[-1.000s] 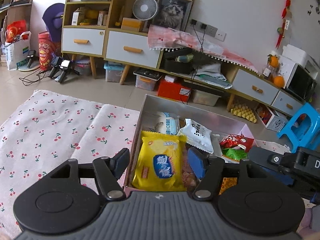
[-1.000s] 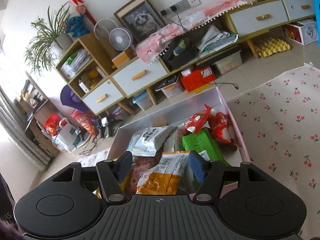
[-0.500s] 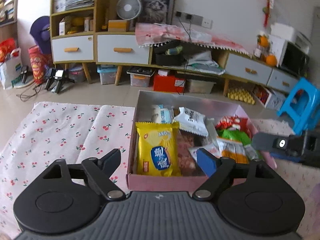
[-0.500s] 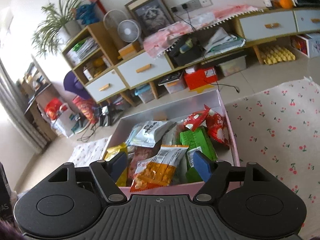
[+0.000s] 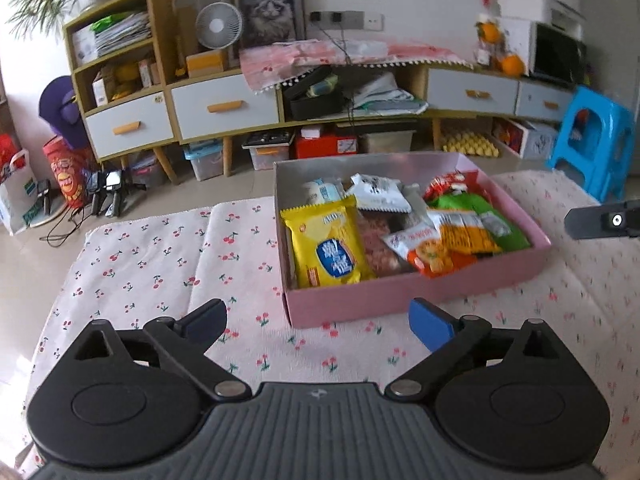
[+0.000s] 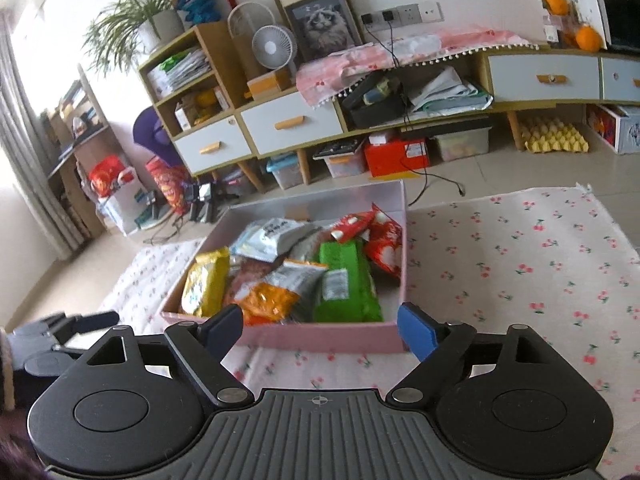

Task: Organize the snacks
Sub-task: 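Open both tools and move them back toward the last two snacks, then grasp brown biscuit pack with left tool while right tool grasps silver foil pack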

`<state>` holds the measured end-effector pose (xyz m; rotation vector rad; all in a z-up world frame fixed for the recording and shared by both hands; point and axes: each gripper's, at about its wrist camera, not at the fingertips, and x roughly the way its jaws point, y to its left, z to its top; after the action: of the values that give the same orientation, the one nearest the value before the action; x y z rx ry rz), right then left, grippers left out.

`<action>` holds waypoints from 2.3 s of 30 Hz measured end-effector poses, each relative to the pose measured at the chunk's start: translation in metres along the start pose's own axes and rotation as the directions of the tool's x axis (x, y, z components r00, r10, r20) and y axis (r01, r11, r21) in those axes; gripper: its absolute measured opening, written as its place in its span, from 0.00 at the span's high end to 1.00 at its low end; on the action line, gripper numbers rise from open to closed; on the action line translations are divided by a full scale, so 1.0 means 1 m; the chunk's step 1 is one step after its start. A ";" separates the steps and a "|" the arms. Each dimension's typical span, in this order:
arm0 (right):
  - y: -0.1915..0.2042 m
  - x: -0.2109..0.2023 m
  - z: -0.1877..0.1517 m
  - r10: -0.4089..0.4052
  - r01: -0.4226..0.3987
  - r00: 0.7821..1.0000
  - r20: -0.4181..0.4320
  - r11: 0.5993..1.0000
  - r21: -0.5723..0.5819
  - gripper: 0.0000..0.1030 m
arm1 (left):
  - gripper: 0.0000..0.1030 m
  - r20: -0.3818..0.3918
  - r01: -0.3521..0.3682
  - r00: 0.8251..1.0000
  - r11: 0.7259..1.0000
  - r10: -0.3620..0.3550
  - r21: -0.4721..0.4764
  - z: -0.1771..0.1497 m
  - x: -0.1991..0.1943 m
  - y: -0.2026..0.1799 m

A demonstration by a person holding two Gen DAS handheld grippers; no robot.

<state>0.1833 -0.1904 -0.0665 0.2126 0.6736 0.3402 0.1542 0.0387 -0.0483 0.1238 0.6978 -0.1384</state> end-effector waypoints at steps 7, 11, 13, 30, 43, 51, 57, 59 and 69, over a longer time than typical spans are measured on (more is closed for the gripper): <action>-0.005 -0.011 -0.016 0.000 -0.004 0.999 -0.053 0.996 -0.091 0.15 | 0.05 -0.013 0.055 0.998 0.994 -0.054 0.090 -0.015 -0.013 -0.011; -0.011 -0.016 -0.025 0.002 -0.012 0.997 -0.081 0.993 -0.118 0.15 | 0.05 -0.025 0.097 0.995 0.982 -0.094 0.160 -0.026 -0.020 -0.024; -0.013 -0.019 -0.029 0.001 -0.013 0.996 -0.091 0.992 -0.127 0.15 | 0.05 -0.036 0.123 0.992 0.974 -0.118 0.188 -0.031 -0.023 -0.030; -0.018 -0.027 -0.052 0.009 -0.041 0.986 -0.164 0.981 -0.190 0.15 | 0.05 -0.128 0.368 0.930 0.879 -0.345 0.305 -0.059 -0.039 -0.066; -0.011 -0.026 -0.060 0.019 -0.063 0.981 -0.193 0.973 -0.223 0.15 | 0.31 -0.216 0.470 0.883 0.796 -0.417 0.381 -0.073 -0.041 -0.091; -0.003 -0.024 -0.064 0.029 -0.084 0.977 -0.213 0.964 -0.253 0.15 | 0.55 -0.206 0.445 0.896 0.810 -0.394 0.382 -0.071 -0.040 -0.086; 0.005 -0.021 -0.068 0.035 -0.100 0.973 -0.228 0.954 -0.284 0.15 | 0.59 -0.201 0.425 0.905 0.819 -0.374 0.386 -0.069 -0.040 -0.080; 0.008 -0.020 -0.070 0.036 -0.107 0.971 -0.235 0.949 -0.298 0.15 | 0.59 -0.193 0.413 0.911 0.824 -0.365 0.389 -0.068 -0.041 -0.077; 0.031 -0.012 -0.083 0.043 -0.149 0.960 -0.278 0.915 -0.375 0.15 | 0.59 -0.161 0.328 0.944 0.876 -0.289 0.355 -0.061 -0.036 -0.054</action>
<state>0.1140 -0.1590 -0.1141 -0.1897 0.8447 0.5992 0.0796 -0.0012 -0.0745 0.3921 0.7857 -0.5805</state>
